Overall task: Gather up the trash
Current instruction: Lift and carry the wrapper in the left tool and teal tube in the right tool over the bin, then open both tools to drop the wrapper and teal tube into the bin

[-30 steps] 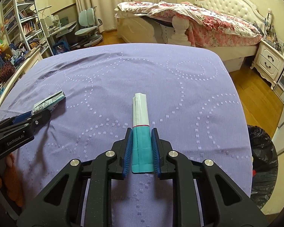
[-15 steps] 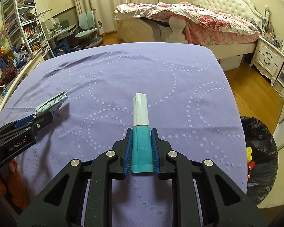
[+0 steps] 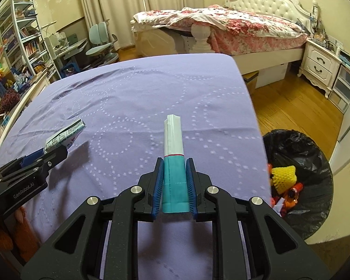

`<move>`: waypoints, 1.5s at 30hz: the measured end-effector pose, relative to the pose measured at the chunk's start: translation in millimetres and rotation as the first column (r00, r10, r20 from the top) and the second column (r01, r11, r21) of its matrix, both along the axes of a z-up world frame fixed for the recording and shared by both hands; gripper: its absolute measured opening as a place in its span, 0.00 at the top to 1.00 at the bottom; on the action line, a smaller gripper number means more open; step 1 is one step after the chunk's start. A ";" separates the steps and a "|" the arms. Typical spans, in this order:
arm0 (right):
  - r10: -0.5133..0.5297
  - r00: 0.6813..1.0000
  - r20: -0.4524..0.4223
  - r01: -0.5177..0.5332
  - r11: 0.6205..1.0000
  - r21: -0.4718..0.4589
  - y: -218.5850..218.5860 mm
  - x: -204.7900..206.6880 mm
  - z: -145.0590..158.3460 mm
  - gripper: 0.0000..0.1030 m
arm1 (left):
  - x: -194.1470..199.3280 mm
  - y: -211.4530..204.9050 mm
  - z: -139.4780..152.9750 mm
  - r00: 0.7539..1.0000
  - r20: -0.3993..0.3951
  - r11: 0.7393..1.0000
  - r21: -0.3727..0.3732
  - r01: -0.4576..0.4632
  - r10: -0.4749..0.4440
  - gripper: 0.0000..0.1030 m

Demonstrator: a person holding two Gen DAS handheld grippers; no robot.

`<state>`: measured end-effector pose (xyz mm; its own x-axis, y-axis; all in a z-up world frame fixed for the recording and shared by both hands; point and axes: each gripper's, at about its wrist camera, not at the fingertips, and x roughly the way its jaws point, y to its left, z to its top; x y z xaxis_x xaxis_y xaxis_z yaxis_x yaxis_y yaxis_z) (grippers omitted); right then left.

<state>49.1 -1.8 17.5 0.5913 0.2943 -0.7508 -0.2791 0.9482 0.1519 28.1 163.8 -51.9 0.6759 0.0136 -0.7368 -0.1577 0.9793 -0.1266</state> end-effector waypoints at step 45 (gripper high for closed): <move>-0.381 0.923 0.051 0.381 0.924 0.013 -216.5 7.2 -3.8 0.81 | 64.3 -243.4 5.3 0.908 0.045 0.907 0.101 0.410 -0.416 0.46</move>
<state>56.3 -218.3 13.7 0.6971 0.0410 -0.7158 0.0960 0.9840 0.1499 92.4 -79.6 -46.6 0.6804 -0.2149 -0.7007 0.2687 0.9626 -0.0344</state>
